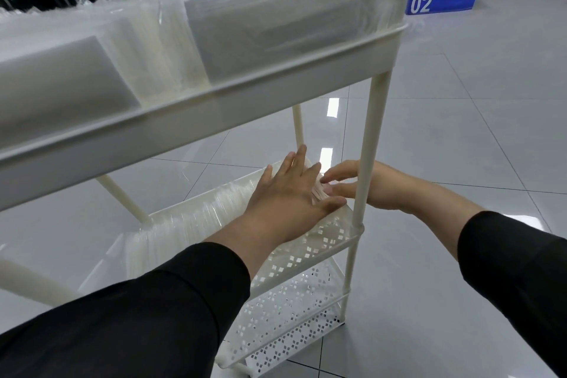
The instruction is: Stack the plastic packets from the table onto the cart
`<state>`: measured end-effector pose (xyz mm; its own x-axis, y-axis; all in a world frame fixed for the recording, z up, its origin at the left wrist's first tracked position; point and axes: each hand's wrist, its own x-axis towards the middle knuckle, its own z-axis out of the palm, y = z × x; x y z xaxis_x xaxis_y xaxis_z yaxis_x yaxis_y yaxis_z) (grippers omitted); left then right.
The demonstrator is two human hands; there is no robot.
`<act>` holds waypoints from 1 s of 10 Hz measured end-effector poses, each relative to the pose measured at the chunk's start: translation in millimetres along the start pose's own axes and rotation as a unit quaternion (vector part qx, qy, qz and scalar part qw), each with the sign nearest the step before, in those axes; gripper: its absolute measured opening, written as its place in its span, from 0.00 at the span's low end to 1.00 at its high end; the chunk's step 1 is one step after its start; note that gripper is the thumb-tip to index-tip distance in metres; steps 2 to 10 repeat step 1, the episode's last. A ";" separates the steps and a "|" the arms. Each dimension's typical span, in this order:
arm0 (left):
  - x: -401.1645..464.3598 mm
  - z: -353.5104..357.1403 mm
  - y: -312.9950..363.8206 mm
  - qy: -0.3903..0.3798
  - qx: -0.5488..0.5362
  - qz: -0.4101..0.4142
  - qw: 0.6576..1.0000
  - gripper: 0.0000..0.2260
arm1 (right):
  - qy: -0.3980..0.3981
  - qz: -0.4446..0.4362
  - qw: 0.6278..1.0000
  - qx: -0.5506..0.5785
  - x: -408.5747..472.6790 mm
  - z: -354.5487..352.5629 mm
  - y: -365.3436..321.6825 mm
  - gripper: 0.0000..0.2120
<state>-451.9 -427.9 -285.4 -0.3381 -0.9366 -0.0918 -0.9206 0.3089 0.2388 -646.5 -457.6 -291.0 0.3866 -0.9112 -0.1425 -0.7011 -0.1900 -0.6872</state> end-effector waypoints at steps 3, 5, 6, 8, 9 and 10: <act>-10.4 -6.2 1.8 0.050 -0.034 -0.024 0.998 0.36 | 0.062 0.004 0.997 0.044 -4.6 1.0 3.4 0.11; -10.4 -6.2 1.8 0.050 -0.034 -0.024 0.998 0.36 | 0.062 0.004 0.997 0.044 -4.6 1.0 3.4 0.11; -10.4 -6.2 1.8 0.050 -0.034 -0.024 0.998 0.36 | 0.062 0.004 0.997 0.044 -4.6 1.0 3.4 0.11; -10.4 -6.2 1.8 0.050 -0.034 -0.024 0.998 0.36 | 0.062 0.004 0.997 0.044 -4.6 1.0 3.4 0.11; -10.4 -6.2 1.8 0.050 -0.034 -0.024 0.998 0.36 | 0.062 0.004 0.997 0.044 -4.6 1.0 3.4 0.11; -10.4 -6.2 1.8 0.050 -0.034 -0.024 0.998 0.36 | 0.062 0.004 0.997 0.044 -4.6 1.0 3.4 0.11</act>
